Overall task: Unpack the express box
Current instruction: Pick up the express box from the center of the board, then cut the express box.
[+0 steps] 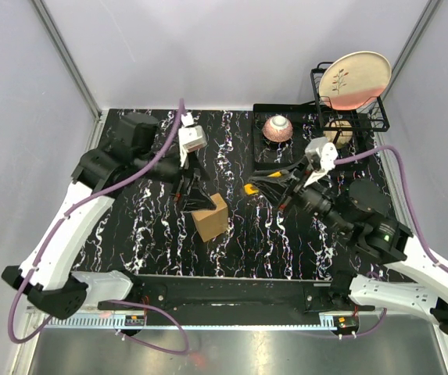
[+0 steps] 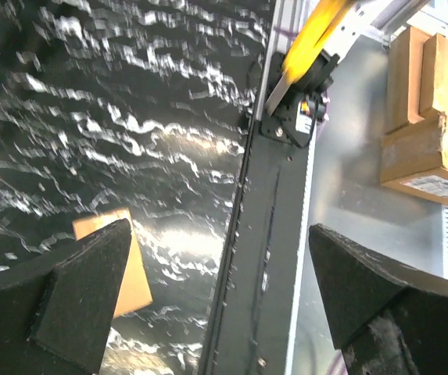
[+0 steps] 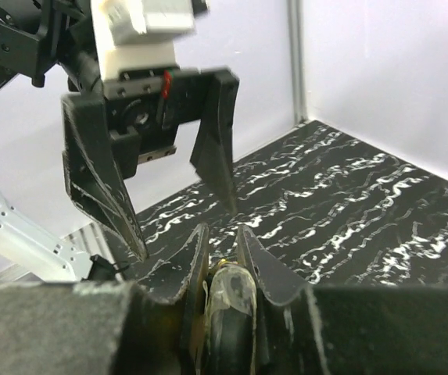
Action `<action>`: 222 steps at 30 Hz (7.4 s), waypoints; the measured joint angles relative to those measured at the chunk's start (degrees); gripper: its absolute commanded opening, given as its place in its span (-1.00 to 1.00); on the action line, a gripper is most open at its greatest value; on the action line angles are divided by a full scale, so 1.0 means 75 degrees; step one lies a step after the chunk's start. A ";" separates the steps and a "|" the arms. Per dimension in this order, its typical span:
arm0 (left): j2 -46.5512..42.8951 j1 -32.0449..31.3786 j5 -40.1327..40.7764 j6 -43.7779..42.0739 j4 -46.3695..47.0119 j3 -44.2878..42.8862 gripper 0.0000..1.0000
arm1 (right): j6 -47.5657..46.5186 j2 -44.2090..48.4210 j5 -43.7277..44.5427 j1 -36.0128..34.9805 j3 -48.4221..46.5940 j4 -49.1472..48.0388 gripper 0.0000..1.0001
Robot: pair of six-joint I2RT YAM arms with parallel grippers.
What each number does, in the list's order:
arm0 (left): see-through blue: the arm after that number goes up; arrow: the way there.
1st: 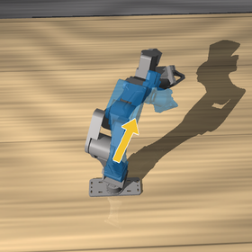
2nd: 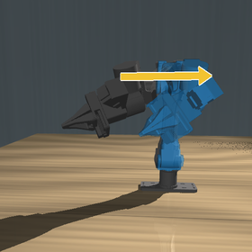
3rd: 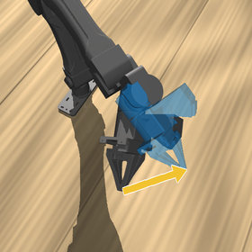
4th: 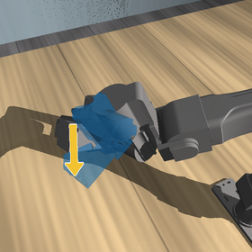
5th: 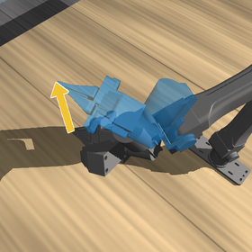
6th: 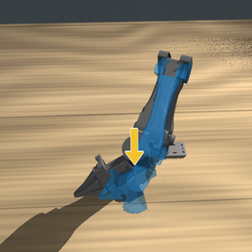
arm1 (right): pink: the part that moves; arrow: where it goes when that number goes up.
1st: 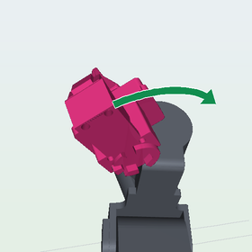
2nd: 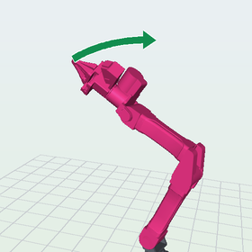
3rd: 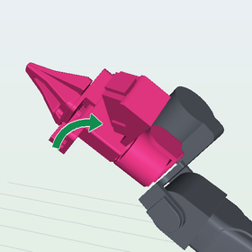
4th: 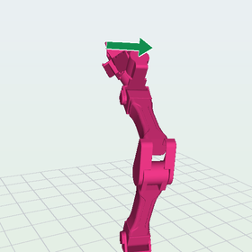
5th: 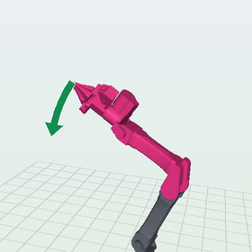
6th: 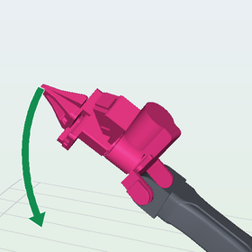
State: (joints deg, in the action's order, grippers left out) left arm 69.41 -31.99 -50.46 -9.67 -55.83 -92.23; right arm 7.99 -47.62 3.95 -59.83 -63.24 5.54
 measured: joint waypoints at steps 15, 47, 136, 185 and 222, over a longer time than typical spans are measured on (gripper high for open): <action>-0.0691 0.1204 0.0845 -0.1781 -0.1177 0.0536 0.49 | -0.0478 0.0711 0.1145 0.0000 -0.0420 0.1218 -1.00; -0.1064 -0.1000 0.4386 -0.0793 0.1827 0.4269 0.98 | -0.0487 0.0286 0.1329 0.0000 -0.0417 0.1393 -1.00; 0.0886 0.1358 -0.4264 0.6132 0.6691 0.3258 -0.68 | -0.6487 -0.2442 0.1043 -0.1040 -0.2206 -0.0536 -1.00; 0.0772 0.1317 -0.4264 0.6126 0.6714 0.3261 -0.77 | -0.5732 -0.2069 0.1323 -0.1055 -0.1798 -0.0609 -1.00; 0.0772 0.1285 -0.4234 0.6126 0.6712 0.3261 -0.81 | -0.5642 -0.2113 0.1314 -0.1075 -0.1667 -0.0857 -1.00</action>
State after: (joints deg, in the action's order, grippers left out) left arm 75.20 -22.35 -82.21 36.27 -5.50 -67.77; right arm -34.33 -63.46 13.80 -67.90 -75.75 -0.89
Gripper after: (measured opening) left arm 0.534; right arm 0.240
